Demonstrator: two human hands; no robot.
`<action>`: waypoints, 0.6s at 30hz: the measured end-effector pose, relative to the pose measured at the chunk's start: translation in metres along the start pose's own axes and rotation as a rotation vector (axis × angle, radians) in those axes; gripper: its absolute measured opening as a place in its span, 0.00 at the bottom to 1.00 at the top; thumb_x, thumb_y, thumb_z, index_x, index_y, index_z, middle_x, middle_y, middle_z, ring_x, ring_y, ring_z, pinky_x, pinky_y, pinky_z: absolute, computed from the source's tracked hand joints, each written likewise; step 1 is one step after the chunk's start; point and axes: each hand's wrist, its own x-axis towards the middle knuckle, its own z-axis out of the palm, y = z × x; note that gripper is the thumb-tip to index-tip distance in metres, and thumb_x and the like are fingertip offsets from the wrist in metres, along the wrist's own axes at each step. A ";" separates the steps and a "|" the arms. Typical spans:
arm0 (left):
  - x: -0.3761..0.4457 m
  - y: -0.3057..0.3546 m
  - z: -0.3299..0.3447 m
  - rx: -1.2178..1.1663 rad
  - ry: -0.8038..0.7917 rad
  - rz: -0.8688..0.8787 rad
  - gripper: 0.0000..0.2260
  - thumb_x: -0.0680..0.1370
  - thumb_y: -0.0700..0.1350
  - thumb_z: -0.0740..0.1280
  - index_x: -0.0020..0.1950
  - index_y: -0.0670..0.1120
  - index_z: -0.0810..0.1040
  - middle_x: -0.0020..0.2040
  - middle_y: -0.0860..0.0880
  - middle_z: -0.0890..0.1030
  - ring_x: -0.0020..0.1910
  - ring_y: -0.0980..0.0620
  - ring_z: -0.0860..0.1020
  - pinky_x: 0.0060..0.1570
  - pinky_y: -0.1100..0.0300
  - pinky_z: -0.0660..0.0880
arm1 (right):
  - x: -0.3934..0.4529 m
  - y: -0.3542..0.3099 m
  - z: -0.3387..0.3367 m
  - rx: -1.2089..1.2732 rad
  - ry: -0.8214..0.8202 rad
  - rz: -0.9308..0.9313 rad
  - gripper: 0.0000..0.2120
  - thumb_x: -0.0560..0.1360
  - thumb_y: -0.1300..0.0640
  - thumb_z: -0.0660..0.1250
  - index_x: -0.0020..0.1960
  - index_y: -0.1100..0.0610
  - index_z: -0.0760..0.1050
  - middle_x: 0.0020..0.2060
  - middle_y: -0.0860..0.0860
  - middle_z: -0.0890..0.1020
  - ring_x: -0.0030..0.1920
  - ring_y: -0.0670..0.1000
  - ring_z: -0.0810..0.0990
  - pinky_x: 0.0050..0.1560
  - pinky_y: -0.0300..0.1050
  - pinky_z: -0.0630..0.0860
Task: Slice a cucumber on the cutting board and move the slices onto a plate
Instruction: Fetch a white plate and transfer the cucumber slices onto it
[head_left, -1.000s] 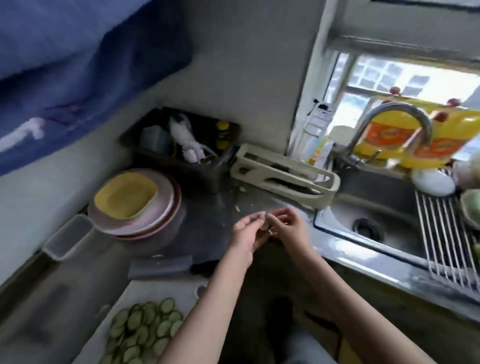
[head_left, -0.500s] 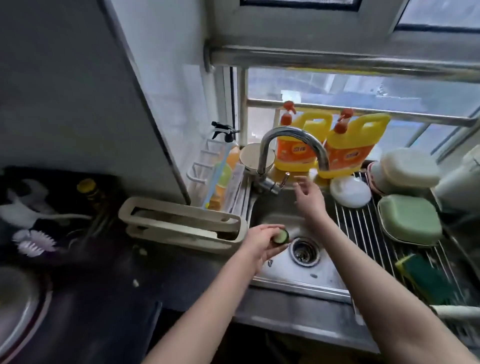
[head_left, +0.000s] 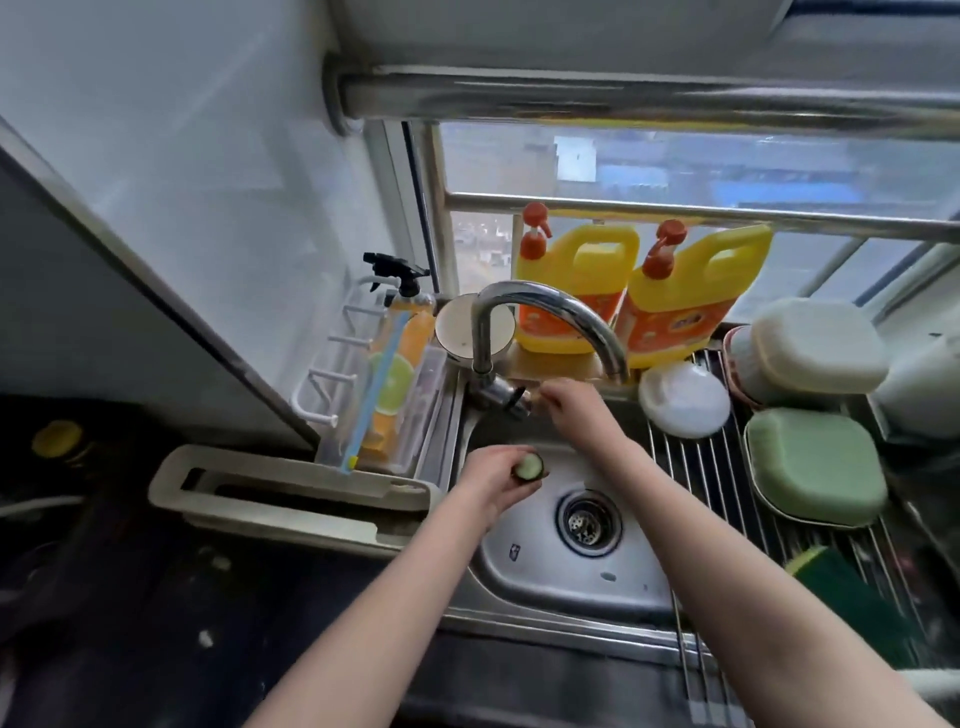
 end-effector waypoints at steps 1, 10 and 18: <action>0.002 0.002 0.002 -0.005 -0.006 0.000 0.09 0.79 0.32 0.59 0.43 0.40 0.76 0.41 0.41 0.77 0.31 0.50 0.81 0.28 0.63 0.79 | -0.004 0.006 0.003 0.034 0.001 -0.004 0.07 0.76 0.62 0.63 0.45 0.61 0.80 0.42 0.55 0.83 0.45 0.56 0.79 0.47 0.51 0.74; 0.020 0.007 0.041 0.048 -0.096 0.084 0.02 0.77 0.37 0.66 0.47 0.41 0.78 0.44 0.43 0.80 0.41 0.50 0.79 0.32 0.63 0.79 | -0.041 0.011 -0.019 0.852 0.022 0.395 0.12 0.80 0.54 0.59 0.59 0.50 0.78 0.56 0.49 0.81 0.56 0.50 0.80 0.55 0.50 0.79; 0.027 0.012 0.085 0.101 -0.154 -0.005 0.02 0.77 0.37 0.67 0.45 0.41 0.77 0.41 0.44 0.79 0.38 0.51 0.78 0.30 0.66 0.78 | -0.061 0.017 -0.010 1.356 0.308 0.610 0.15 0.81 0.55 0.56 0.51 0.58 0.80 0.49 0.61 0.82 0.50 0.58 0.81 0.50 0.50 0.77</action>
